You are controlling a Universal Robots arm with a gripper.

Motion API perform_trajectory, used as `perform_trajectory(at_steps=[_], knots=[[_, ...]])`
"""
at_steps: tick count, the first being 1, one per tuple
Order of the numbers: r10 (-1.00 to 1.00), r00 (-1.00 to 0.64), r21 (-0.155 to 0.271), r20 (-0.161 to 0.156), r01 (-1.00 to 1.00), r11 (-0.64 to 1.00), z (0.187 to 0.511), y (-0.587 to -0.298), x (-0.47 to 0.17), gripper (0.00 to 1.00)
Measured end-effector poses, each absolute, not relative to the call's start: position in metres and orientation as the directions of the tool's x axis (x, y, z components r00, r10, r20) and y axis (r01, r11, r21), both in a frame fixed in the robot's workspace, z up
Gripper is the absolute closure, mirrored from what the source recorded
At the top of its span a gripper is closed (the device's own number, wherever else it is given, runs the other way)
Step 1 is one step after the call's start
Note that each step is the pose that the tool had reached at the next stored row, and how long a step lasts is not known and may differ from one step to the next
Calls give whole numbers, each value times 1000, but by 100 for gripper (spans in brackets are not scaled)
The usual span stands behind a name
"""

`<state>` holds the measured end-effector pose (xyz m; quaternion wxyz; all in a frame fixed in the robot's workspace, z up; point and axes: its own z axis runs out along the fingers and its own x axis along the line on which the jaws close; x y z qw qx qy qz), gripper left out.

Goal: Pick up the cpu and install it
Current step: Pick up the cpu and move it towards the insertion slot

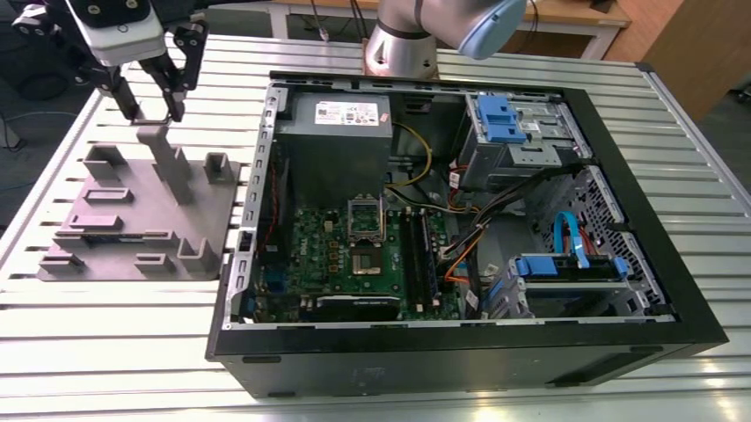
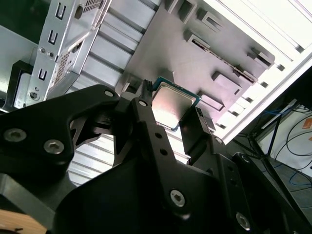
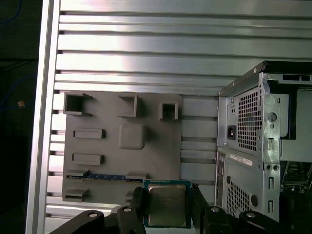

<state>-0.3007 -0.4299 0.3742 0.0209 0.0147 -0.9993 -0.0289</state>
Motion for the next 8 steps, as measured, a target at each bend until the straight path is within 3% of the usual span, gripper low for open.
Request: perform_trajectory(at_steps=[8], knots=[[-31, -999, 58, 41, -28, 998, 374, -430, -296, 53]])
